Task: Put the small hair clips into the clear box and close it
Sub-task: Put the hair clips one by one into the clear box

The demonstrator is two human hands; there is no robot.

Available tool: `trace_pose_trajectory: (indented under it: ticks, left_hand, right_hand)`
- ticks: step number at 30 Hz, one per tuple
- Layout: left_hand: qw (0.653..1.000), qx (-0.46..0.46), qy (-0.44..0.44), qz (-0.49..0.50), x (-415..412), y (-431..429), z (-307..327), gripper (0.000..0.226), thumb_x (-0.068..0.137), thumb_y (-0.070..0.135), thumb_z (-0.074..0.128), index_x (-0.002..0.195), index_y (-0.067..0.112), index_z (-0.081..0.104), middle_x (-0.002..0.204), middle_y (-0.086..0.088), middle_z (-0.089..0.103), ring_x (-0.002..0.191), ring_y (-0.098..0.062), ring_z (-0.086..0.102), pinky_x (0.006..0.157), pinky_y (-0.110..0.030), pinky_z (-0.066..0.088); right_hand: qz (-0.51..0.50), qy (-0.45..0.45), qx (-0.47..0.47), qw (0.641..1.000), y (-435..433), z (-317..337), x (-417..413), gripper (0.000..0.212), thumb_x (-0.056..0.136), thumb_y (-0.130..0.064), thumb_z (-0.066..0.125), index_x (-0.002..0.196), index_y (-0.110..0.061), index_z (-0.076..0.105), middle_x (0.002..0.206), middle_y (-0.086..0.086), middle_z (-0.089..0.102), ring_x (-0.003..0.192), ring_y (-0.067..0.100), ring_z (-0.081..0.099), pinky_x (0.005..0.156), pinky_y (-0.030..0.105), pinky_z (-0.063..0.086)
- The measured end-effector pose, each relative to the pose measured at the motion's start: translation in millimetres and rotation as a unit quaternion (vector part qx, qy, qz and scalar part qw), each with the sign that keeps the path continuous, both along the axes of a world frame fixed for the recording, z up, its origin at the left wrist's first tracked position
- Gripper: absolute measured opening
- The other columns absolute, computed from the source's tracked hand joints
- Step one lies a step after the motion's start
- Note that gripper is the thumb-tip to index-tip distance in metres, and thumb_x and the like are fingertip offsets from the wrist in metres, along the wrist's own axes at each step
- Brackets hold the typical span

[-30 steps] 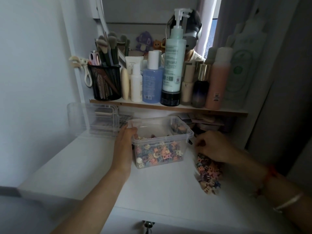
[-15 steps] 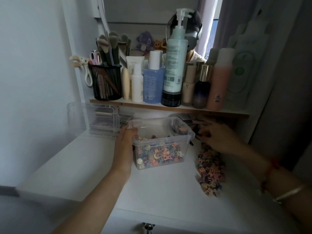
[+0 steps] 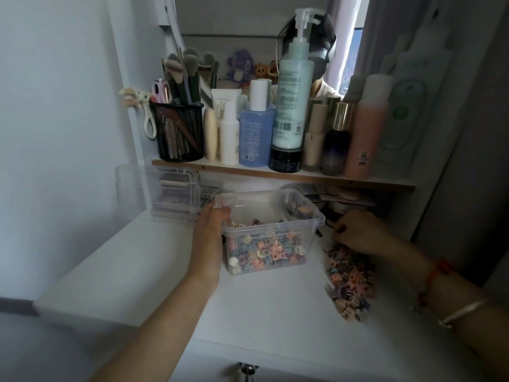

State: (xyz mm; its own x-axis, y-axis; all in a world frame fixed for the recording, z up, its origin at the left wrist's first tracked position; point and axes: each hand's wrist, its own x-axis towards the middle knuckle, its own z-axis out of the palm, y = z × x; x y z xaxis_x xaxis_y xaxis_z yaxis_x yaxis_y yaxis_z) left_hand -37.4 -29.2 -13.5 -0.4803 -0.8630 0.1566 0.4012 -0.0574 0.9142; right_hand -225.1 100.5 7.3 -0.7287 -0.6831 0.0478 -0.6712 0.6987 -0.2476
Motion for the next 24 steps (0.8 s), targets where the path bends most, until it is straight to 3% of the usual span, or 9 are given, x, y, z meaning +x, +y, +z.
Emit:
trace_pose_trajectory:
  ticks: [4, 8, 11, 15, 17, 19, 21, 24]
  left_hand:
    - [1.000, -0.001, -0.002, -0.002, 0, -1, -1, 0.016, 0.091, 0.016, 0.044, 0.091, 0.023, 0.058, 0.087, 0.001, 0.057, 0.073, -0.008, 0.055, 0.049, -0.008, 0.044]
    - [1.000, 0.003, -0.002, 0.003, 0, 0, 1, 0.017, 0.091, 0.016, 0.044, 0.093, 0.022, 0.059, 0.090, 0.001, 0.059, 0.072, -0.007, 0.056, 0.049, -0.007, 0.045]
    - [1.000, 0.006, -0.006, 0.006, 0, 2, 1, 0.018, 0.091, 0.017, 0.043, 0.099, 0.021, 0.059, 0.091, 0.002, 0.060, 0.072, -0.006, 0.057, 0.053, -0.013, 0.048]
    - [1.000, 0.008, -0.005, 0.005, 0, 3, 2, 0.020, 0.091, 0.016, 0.041, 0.101, 0.019, 0.058, 0.087, 0.003, 0.062, 0.058, 0.004, 0.062, 0.048, -0.009, 0.046]
    - [1.000, 0.012, -0.004, 0.007, 0, 3, 3, 0.019, 0.091, 0.016, 0.041, 0.098, 0.020, 0.058, 0.086, 0.004, 0.062, 0.059, 0.003, 0.062, 0.046, -0.007, 0.045]
    - [1.000, 0.015, -0.005, 0.010, 0, 3, 3, 0.018, 0.091, 0.017, 0.042, 0.094, 0.022, 0.058, 0.088, 0.003, 0.061, 0.069, -0.005, 0.060, 0.046, -0.007, 0.045]
    - [1.000, 0.016, -0.007, 0.010, 0, 3, 3, 0.018, 0.091, 0.017, 0.041, 0.097, 0.021, 0.058, 0.089, 0.002, 0.061, 0.074, -0.007, 0.058, 0.046, -0.007, 0.045]
    - [1.000, 0.016, -0.015, 0.012, 1, 2, 2, 0.018, 0.091, 0.018, 0.042, 0.100, 0.019, 0.058, 0.088, 0.001, 0.058, 0.073, -0.008, 0.056, 0.046, -0.007, 0.044]
  right_hand:
    - [0.012, -0.019, -0.025, 0.999, 0, 5, 3, 0.016, 0.082, -0.010, 0.059, 0.088, -0.006, 0.073, 0.103, 0.009, 0.070, 0.094, 0.024, 0.063, 0.080, 0.030, 0.050]
    - [0.013, -0.037, -0.063, 0.997, 4, 7, 6, 0.014, 0.082, -0.007, 0.062, 0.089, -0.009, 0.074, 0.103, 0.007, 0.070, 0.092, 0.021, 0.063, 0.070, 0.021, 0.044]
    - [0.013, -0.053, -0.062, 0.997, 8, 7, 4, 0.012, 0.080, -0.009, 0.065, 0.089, -0.008, 0.074, 0.100, 0.009, 0.071, 0.073, 0.012, 0.058, 0.055, 0.012, 0.040]
    - [0.003, -0.062, -0.055, 0.997, 10, 6, 1, 0.012, 0.081, -0.012, 0.065, 0.089, -0.010, 0.074, 0.097, 0.008, 0.071, 0.075, 0.013, 0.058, 0.064, 0.020, 0.043]
    - [-0.001, -0.068, -0.064, 0.996, 10, 5, 1, 0.011, 0.081, -0.008, 0.064, 0.083, -0.011, 0.074, 0.092, 0.008, 0.071, 0.077, 0.015, 0.059, 0.059, 0.019, 0.044]
    - [-0.007, -0.081, -0.118, 0.990, 9, 10, 2, 0.013, 0.080, -0.004, 0.063, 0.075, -0.011, 0.073, 0.085, 0.008, 0.069, 0.075, 0.017, 0.060, 0.060, 0.021, 0.047]
    - [-0.013, -0.102, -0.233, 0.967, 9, 24, 7, 0.008, 0.080, -0.002, 0.065, 0.079, -0.006, 0.072, 0.080, 0.008, 0.066, 0.073, 0.016, 0.058, 0.066, 0.021, 0.047]
    - [0.051, -0.182, -0.376, 0.907, 6, 51, 26, 0.010, 0.083, -0.004, 0.062, 0.090, 0.001, 0.067, 0.072, 0.009, 0.059, 0.063, 0.014, 0.049, 0.050, 0.011, 0.041]
